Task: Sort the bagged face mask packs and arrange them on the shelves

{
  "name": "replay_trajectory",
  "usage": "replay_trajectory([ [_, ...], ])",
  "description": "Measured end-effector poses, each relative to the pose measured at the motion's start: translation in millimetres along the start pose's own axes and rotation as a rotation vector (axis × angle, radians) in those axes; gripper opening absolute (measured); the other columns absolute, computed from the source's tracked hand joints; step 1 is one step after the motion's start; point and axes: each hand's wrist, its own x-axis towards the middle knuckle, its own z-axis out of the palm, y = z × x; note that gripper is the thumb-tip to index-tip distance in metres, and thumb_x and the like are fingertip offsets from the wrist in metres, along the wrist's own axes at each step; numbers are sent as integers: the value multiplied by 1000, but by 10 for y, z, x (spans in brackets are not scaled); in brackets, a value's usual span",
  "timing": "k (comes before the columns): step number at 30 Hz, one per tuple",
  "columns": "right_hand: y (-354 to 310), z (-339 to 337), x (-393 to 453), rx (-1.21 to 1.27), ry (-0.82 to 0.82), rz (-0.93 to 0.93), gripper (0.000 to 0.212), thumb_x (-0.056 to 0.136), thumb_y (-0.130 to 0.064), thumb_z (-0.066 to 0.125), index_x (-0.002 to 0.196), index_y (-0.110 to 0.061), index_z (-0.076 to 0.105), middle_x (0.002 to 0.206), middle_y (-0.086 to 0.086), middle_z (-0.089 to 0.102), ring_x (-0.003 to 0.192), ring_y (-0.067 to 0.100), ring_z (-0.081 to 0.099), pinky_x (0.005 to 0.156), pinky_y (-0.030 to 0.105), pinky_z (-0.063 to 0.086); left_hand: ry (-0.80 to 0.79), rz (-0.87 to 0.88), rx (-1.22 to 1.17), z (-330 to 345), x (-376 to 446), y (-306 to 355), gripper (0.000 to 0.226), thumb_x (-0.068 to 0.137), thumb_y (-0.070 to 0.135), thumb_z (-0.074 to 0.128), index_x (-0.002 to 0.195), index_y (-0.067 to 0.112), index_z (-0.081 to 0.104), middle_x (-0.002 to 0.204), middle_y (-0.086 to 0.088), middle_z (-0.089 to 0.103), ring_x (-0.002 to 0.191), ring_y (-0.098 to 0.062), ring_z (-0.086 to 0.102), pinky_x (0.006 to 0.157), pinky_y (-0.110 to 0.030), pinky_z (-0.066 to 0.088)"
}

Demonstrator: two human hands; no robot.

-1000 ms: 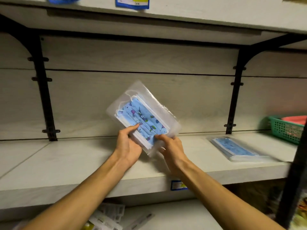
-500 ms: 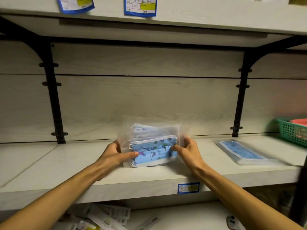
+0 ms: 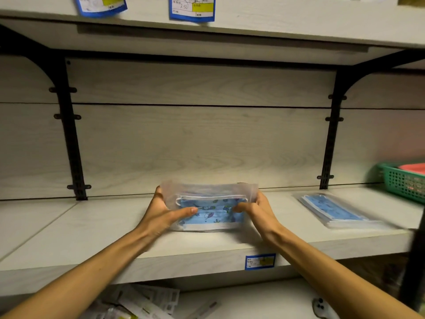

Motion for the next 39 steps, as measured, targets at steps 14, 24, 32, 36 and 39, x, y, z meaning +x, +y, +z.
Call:
replay_trajectory([
  [14, -67, 91, 46, 22, 154, 62, 50, 68, 0, 68, 115, -14, 61, 103, 8, 71, 92, 26, 69, 69, 34, 58, 35, -93, -48, 20, 15, 19, 69, 62, 13, 94, 118, 17, 56, 99, -5, 78, 88, -28, 77, 66, -39, 63],
  [24, -188, 59, 37, -15, 203, -89, 45, 73, 15, 65, 102, -19, 61, 91, -2, 72, 75, 5, 70, 63, 18, 54, 130, 55, 36, 152, -12, 218, 48, 72, 4, 89, 109, 17, 61, 98, 0, 76, 88, -16, 75, 76, -31, 63],
  [32, -117, 74, -104, -59, 166, 11, 39, 75, 9, 63, 103, -19, 60, 101, 13, 70, 95, 34, 68, 84, 55, 58, -2, -86, 52, 143, -53, 110, 53, 77, -8, 79, 119, 11, 54, 116, -11, 70, 100, -24, 73, 89, -48, 60],
  [36, -155, 9, -112, -109, 150, -3, 37, 78, 6, 65, 105, -20, 61, 103, 7, 73, 98, 29, 71, 84, 45, 61, 75, -47, 142, 180, -29, 184, 43, 75, -6, 82, 109, 12, 62, 105, -8, 74, 91, -23, 75, 86, -44, 62],
  [39, -253, -155, -63, -114, 122, -50, 40, 80, 3, 72, 113, -16, 61, 106, 3, 72, 102, 22, 70, 77, 25, 60, 130, 42, 216, 190, 31, 272, 41, 71, -2, 86, 103, 14, 64, 99, -3, 75, 92, -24, 74, 85, -36, 61],
])
